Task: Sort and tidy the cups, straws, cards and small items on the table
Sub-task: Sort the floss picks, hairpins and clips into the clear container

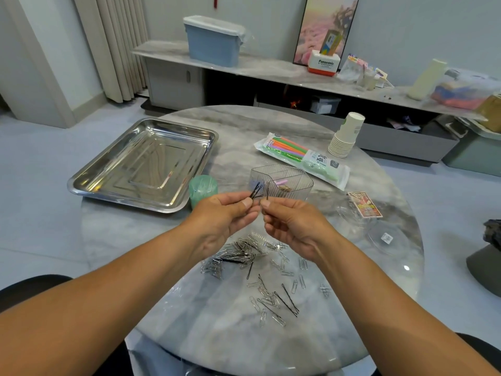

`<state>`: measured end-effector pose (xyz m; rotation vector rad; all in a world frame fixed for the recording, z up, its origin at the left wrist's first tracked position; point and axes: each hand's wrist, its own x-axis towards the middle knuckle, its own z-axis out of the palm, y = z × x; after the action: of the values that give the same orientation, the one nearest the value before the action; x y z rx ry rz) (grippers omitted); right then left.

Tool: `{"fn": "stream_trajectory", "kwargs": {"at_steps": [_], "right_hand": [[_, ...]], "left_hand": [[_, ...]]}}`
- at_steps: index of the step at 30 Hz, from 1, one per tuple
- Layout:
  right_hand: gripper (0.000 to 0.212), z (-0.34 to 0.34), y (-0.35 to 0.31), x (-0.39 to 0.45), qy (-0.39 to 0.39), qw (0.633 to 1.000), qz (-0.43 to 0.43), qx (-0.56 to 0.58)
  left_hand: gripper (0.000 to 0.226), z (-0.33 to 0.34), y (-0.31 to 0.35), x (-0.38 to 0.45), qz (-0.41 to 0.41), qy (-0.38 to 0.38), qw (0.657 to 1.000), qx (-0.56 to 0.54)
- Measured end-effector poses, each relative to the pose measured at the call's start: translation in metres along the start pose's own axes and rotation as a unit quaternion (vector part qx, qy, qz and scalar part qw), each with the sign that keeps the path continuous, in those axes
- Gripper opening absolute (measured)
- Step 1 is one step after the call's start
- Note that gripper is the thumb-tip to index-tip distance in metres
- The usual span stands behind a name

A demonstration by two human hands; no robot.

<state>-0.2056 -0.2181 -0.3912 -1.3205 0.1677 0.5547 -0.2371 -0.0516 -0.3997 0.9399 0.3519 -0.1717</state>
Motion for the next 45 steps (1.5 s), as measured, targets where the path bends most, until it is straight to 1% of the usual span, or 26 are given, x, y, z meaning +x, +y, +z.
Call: {"fn": "stream_trajectory", "kwargs": {"at_steps": [2,4,8,10,12,13,16,18,21,23,25,27,28,30,31,32,34,35,36,37,38,40,42,43,44,45], "right_hand": [[0.020,0.002,0.001,-0.001,-0.035,0.999,-0.003,0.037],[0.028,0.003,0.000,-0.002,-0.053,0.998,-0.007,0.045],[0.036,0.002,0.000,-0.001,-0.050,0.998,-0.009,0.032],[0.029,0.001,0.002,0.001,-0.039,0.999,-0.020,0.017],[0.015,0.001,0.001,0.003,-0.021,0.999,-0.046,-0.009],[0.012,0.000,-0.001,0.004,-0.008,0.998,-0.062,-0.021],[0.015,-0.002,-0.008,0.007,0.031,0.994,-0.097,-0.043],[0.016,-0.004,-0.012,0.006,0.055,0.990,-0.118,-0.050],[0.012,-0.009,-0.022,0.005,0.103,0.979,-0.170,-0.052],[0.013,-0.016,-0.033,0.005,0.156,0.959,-0.219,-0.092],[0.018,-0.024,-0.042,0.007,0.217,0.926,-0.262,-0.164],[0.021,-0.031,-0.046,0.010,0.268,0.886,-0.286,-0.250],[0.023,-0.033,-0.047,0.012,0.282,0.865,-0.290,-0.297],[0.021,-0.034,-0.047,0.015,0.288,0.826,-0.286,-0.393],[0.019,-0.033,-0.047,0.017,0.286,0.796,-0.283,-0.452],[0.019,-0.032,-0.047,0.019,0.283,0.751,-0.286,-0.523],[0.020,-0.028,-0.047,0.022,0.268,0.636,-0.300,-0.659],[0.021,-0.025,-0.047,0.023,0.255,0.596,-0.302,-0.699],[0.023,-0.023,-0.048,0.024,0.243,0.578,-0.298,-0.720],[0.025,-0.022,-0.049,0.025,0.234,0.576,-0.291,-0.728],[0.028,-0.021,-0.050,0.025,0.225,0.582,-0.282,-0.729],[0.037,-0.019,-0.051,0.024,0.207,0.590,-0.258,-0.736],[0.041,-0.017,-0.051,0.021,0.196,0.602,-0.254,-0.731],[0.037,-0.015,-0.051,0.018,0.196,0.617,-0.274,-0.711],[0.030,-0.012,-0.051,0.015,0.198,0.636,-0.308,-0.680],[0.022,-0.008,-0.052,0.011,0.189,0.664,-0.336,-0.640]], "left_hand": [[0.021,0.001,0.001,0.000,-0.010,-0.006,1.000,0.006],[0.024,0.001,0.001,-0.001,-0.017,-0.015,0.999,0.036],[0.023,-0.001,0.003,-0.003,-0.022,-0.025,0.994,0.104],[0.019,-0.001,0.004,-0.004,-0.011,-0.026,0.991,0.134],[0.020,0.000,0.005,-0.005,0.003,-0.026,0.988,0.151],[0.023,0.001,0.005,-0.005,0.007,-0.028,0.988,0.152],[0.028,0.003,0.006,-0.006,0.011,-0.034,0.988,0.148],[0.027,0.002,0.006,-0.006,0.010,-0.035,0.986,0.160],[0.022,-0.006,0.009,-0.003,0.000,-0.029,0.977,0.212],[0.015,-0.013,0.010,0.001,0.010,-0.012,0.961,0.275],[0.011,-0.021,0.010,0.006,0.035,0.016,0.935,0.351],[0.009,-0.027,0.010,0.010,0.053,0.040,0.907,0.415],[0.008,-0.030,0.009,0.012,0.054,0.047,0.896,0.439],[0.010,-0.035,0.008,0.015,0.046,0.053,0.873,0.483],[0.012,-0.038,0.008,0.016,0.045,0.055,0.855,0.514],[0.016,-0.040,0.009,0.017,0.051,0.056,0.829,0.554],[0.022,-0.044,0.013,0.018,0.065,0.046,0.764,0.640],[0.026,-0.045,0.015,0.017,0.059,0.041,0.734,0.676],[0.030,-0.046,0.017,0.016,0.045,0.035,0.706,0.706],[0.036,-0.047,0.018,0.014,0.028,0.030,0.678,0.734],[0.042,-0.048,0.018,0.013,0.009,0.023,0.652,0.758],[0.056,-0.049,0.018,0.011,-0.031,0.007,0.615,0.788],[0.062,-0.050,0.016,0.010,-0.048,-0.008,0.594,0.803],[0.061,-0.051,0.015,0.010,-0.045,-0.017,0.591,0.805],[0.058,-0.051,0.012,0.010,-0.038,-0.029,0.590,0.806],[0.052,-0.050,0.010,0.010,-0.025,-0.042,0.590,0.806]]}}
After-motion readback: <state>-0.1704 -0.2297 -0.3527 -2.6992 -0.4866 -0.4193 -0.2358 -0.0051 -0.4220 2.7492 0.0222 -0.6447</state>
